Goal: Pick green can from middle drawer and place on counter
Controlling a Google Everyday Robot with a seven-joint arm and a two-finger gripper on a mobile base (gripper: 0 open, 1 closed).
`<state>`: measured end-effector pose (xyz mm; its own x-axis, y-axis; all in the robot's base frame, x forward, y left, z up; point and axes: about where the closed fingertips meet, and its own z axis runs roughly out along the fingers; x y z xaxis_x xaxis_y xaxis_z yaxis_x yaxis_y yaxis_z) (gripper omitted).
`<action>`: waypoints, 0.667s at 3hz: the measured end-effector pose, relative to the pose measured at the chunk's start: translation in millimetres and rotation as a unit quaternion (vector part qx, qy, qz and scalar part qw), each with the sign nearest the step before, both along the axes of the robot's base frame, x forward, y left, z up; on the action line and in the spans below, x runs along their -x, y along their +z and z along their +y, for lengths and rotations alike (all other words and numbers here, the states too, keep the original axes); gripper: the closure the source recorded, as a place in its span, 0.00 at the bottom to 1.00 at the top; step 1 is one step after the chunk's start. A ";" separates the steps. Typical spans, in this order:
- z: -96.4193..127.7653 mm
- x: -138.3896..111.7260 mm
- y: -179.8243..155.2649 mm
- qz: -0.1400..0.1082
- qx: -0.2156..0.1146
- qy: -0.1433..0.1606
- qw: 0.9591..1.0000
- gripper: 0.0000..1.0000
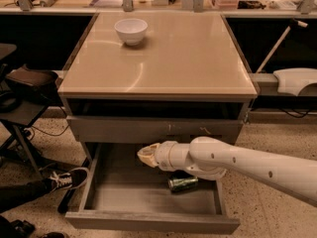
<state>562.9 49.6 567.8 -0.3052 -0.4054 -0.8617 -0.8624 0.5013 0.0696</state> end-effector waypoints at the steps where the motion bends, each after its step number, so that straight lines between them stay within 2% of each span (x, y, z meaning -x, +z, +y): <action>1: 0.1 0.0 0.0 0.000 0.000 0.000 1.000 0.37; 2: 0.1 0.0 0.0 0.000 0.000 0.000 1.000 0.14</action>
Offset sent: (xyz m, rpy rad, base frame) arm 0.0000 0.0000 0.0000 0.0000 0.0000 0.0000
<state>562.9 49.7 567.8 -0.3052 -0.4055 -0.8617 -0.8625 0.5012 0.0696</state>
